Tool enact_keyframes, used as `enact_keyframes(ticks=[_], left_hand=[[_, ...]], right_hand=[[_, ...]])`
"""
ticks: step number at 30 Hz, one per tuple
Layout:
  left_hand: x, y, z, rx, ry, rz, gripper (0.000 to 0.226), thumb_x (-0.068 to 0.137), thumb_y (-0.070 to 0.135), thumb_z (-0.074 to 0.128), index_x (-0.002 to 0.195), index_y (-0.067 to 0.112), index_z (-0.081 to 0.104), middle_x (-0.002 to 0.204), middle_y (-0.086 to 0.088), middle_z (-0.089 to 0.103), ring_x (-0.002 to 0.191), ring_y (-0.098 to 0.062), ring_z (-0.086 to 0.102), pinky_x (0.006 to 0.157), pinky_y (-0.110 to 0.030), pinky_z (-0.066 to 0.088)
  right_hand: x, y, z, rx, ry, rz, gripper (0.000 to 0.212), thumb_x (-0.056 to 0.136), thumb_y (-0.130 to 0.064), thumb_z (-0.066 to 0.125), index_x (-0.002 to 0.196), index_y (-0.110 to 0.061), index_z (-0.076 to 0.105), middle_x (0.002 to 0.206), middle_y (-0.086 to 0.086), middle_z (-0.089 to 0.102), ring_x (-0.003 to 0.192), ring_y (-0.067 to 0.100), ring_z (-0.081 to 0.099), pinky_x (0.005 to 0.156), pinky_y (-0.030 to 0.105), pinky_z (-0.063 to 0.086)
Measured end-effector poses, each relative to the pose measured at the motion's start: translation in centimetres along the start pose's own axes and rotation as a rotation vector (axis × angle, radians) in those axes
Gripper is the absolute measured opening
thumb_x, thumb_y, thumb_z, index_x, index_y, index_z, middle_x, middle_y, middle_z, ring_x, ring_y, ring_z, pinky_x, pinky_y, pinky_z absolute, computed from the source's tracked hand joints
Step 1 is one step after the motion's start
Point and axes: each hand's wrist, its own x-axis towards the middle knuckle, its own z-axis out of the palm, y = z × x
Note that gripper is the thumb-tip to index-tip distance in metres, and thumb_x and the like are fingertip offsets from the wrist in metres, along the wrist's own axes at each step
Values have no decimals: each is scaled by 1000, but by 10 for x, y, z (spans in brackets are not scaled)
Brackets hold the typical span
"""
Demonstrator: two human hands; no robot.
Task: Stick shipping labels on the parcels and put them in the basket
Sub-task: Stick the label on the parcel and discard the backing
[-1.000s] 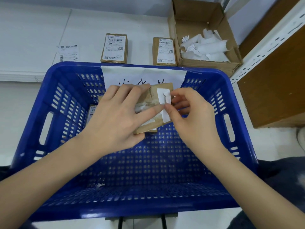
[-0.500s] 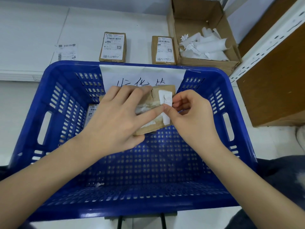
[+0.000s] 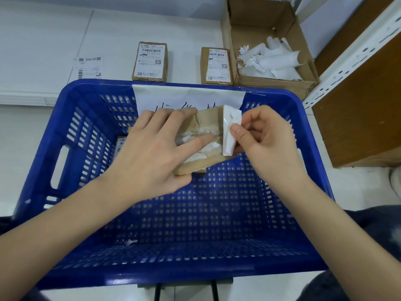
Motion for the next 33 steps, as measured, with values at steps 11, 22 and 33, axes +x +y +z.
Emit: enact_keyframes(ticks=[11, 22, 33], left_hand=[[0, 2, 1, -5, 8, 24, 58, 69, 42, 58, 124, 23, 56, 127, -23, 53, 101, -35, 47, 76, -40, 31], [1, 0, -3, -18, 26, -1, 57, 68, 41, 54, 122, 24, 56, 125, -22, 54, 98, -35, 50, 76, -42, 33], [1, -6, 2, 18, 39, 5, 54, 67, 41, 57, 117, 20, 60, 125, -22, 55, 99, -37, 53, 76, -41, 33]], right_hand=[[-4, 7, 7, -248, 89, -163, 22, 85, -13, 70, 78, -31, 59, 71, -13, 61, 68, 2, 59, 61, 11, 47], [-2, 27, 19, -575, 259, -672, 8, 86, -7, 65, 82, -2, 71, 75, 7, 62, 64, 22, 58, 51, 39, 50], [-8, 26, 24, -431, 66, -343, 34, 83, -8, 70, 116, -11, 62, 99, 0, 59, 83, 12, 59, 76, 34, 54]])
